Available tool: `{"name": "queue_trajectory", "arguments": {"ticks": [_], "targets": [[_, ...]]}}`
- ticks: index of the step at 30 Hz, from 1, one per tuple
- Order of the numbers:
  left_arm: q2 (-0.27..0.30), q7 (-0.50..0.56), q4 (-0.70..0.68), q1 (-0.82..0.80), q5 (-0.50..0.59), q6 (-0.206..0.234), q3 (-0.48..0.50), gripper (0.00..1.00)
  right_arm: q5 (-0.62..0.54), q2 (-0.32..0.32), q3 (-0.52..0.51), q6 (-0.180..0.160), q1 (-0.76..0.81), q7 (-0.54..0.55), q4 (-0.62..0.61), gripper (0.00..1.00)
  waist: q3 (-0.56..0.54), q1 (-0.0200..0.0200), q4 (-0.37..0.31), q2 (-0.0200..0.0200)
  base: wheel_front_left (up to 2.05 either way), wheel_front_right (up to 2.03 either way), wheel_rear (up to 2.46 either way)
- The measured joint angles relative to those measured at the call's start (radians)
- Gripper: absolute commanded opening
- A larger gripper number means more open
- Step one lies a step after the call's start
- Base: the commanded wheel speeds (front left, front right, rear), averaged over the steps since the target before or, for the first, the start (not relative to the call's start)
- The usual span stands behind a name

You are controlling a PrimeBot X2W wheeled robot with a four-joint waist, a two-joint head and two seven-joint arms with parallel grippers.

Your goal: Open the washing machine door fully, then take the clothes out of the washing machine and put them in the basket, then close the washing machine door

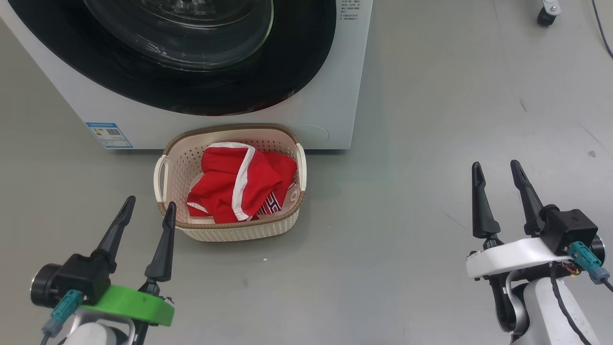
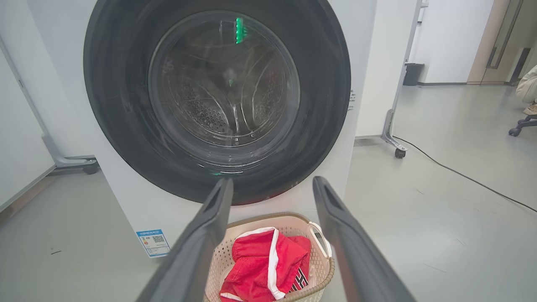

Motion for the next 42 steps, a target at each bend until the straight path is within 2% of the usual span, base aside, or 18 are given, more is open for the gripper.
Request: {"name": "queue_trajectory", "arguments": {"ticks": [4,5,14,42], "targets": [[-0.001,0.000,0.002,0.000,-0.010,0.000,0.002,0.96,0.000,0.001,-0.001,0.000,0.000,0.000,0.000,1.00,-0.001,0.0000,0.001,0.0000,0.00,0.00,0.00],[-0.001,0.000,0.002,0.000,-0.012,0.000,0.002,0.00,0.000,0.001,-0.001,0.000,0.000,0.000,0.000,0.00,-0.001,0.0000,0.002,0.0000,0.00,0.00,0.00],[-0.035,0.000,0.051,0.032,-0.028,0.000,-0.019,0.00,0.018,0.017,0.003,-0.001,0.043,0.001,0.053,0.00,-0.003,0.0000,0.002,0.0000,0.00,0.00,0.00],[-0.046,0.074,0.044,0.037,-0.416,0.002,0.020,0.00,0.430,0.014,-0.032,-0.001,0.049,0.081,0.048,0.00,-0.049,0.0000,-0.006,0.0000,0.00,0.00,0.00]]}}
